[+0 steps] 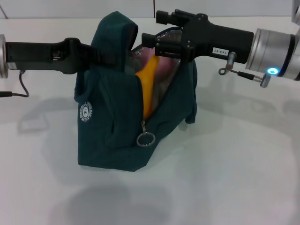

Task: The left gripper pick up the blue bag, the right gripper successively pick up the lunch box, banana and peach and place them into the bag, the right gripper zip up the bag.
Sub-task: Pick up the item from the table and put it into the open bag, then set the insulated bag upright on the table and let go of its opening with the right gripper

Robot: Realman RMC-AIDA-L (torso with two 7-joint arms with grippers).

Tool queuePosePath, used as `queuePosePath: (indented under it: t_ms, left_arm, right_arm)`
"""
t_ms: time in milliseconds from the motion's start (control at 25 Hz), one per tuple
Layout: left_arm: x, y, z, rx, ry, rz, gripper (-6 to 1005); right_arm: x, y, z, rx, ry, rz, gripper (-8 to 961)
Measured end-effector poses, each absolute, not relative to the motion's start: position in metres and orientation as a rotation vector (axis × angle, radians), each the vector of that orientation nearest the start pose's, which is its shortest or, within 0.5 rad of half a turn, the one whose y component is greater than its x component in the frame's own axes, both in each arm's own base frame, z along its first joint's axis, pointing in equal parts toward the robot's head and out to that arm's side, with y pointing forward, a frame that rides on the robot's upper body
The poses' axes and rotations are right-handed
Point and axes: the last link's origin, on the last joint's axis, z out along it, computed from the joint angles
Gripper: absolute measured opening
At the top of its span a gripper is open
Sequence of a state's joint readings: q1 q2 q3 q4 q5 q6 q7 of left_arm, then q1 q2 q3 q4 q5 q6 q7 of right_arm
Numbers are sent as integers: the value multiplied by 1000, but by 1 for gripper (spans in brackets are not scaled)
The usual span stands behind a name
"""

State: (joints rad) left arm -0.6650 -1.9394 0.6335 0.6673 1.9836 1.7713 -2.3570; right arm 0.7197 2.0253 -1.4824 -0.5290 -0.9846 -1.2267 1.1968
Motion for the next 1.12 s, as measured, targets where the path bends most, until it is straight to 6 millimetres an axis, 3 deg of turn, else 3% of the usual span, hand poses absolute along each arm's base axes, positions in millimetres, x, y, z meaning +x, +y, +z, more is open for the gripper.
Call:
queuePosePath:
  t_ms: [200, 320, 520, 720, 880, 1120]
  left_arm:
    - [-223, 359, 64, -2566, -1754, -869, 27]
    - [-225, 357, 64, -2557, -1763, -869, 27]
    - [-227, 357, 65, -2553, -1765, -867, 27]
    - [-225, 358, 66, -2558, -1760, -866, 27]
    - [-223, 359, 65, -2564, -1758, -868, 28]
    - [-222, 359, 63, -2567, -1757, -870, 28]
  right_arm:
    - [136, 388, -32, -2578, 361, 1172, 755]
    - [150, 388, -16, -2473, 491, 1268, 887]
    - [207, 375, 11, -2240, 1030, 1422, 889]
    - [244, 353, -2, -2107, 1477, 1469, 865]
    - [249, 345, -28, -2052, 1763, 1433, 846]
    - [231, 349, -45, -2122, 1890, 1374, 818]
